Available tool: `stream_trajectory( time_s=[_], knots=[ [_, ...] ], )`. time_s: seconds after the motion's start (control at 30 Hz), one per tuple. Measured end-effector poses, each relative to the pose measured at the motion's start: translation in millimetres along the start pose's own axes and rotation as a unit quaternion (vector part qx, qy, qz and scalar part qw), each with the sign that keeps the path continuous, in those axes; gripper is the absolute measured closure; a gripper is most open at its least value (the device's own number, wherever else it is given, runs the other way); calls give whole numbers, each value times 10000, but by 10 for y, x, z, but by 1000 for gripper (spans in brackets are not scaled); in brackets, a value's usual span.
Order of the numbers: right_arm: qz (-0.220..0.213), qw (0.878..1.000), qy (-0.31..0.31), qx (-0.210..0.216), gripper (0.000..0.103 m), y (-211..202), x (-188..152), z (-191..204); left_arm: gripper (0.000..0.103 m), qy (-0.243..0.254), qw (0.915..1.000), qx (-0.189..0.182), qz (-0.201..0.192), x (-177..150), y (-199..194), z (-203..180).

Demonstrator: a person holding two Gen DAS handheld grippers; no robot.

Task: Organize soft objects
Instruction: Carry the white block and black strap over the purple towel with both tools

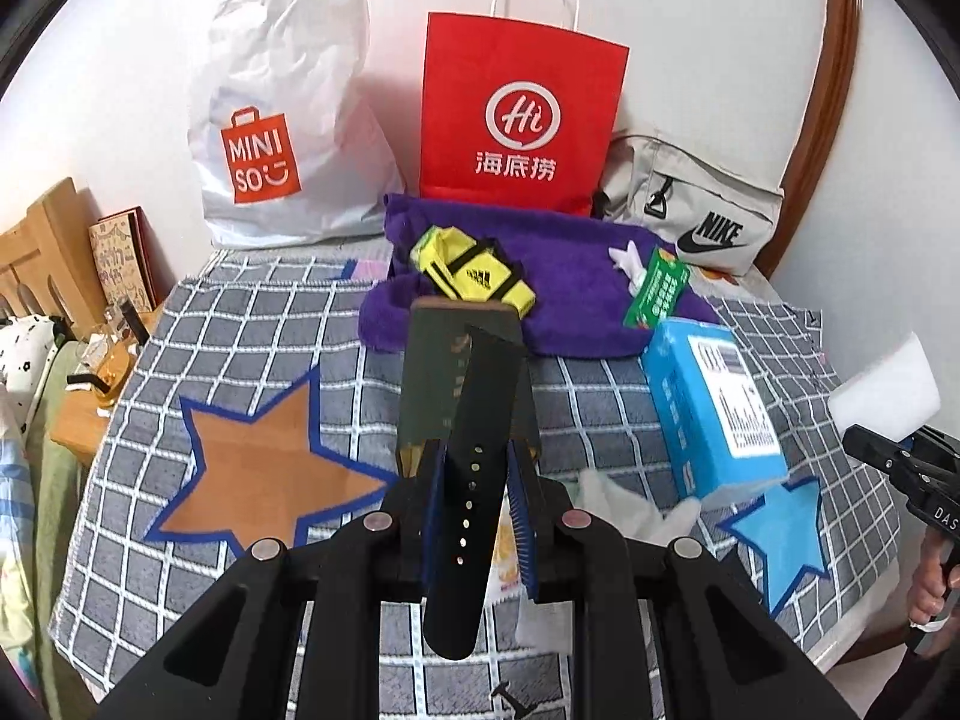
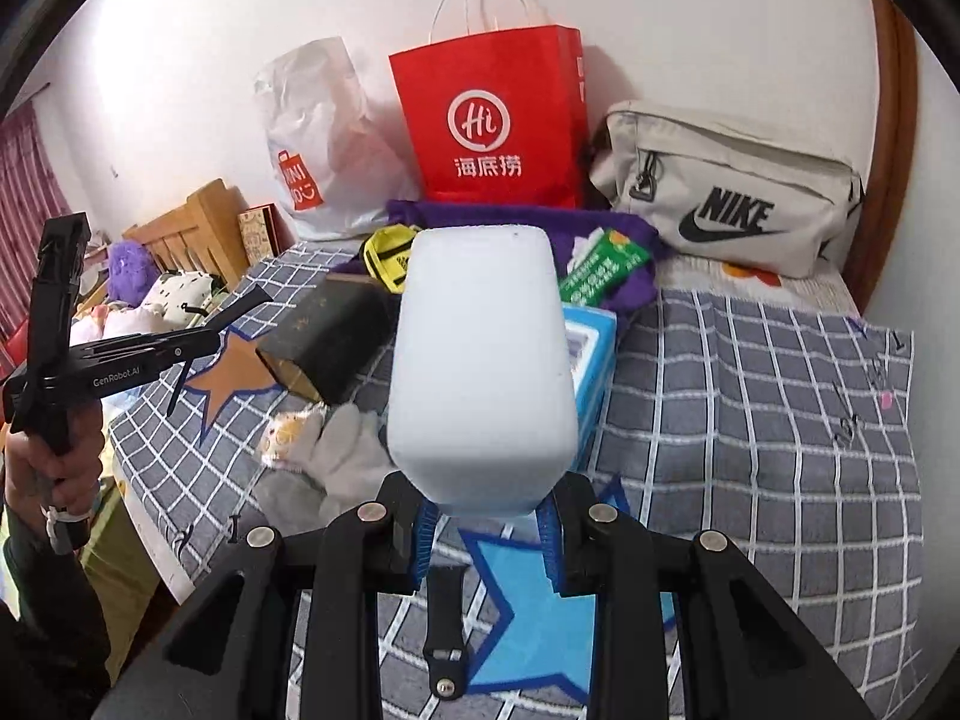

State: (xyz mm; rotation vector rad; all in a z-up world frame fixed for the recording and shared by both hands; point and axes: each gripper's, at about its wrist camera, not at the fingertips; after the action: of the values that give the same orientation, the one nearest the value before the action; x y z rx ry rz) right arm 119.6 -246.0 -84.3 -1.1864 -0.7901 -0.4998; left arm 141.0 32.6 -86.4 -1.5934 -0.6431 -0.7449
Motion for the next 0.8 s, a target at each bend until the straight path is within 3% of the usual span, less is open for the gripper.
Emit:
stream_trajectory(
  time_s=[0.8],
  knots=[
    [46,9998,120,-121,74,650,840,-238,83,95,9999,-38,-90,759,447,-55]
  ],
)
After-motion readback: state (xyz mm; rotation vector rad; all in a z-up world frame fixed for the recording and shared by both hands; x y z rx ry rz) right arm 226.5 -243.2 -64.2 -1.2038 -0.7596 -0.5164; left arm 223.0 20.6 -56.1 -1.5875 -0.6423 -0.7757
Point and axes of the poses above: each gripper's, at about its wrist camera, not at the fingertips, and y roughly the way its jaws point, z to its left, x to its top, and after that the axes turned 7 degrees about -z, right-handed
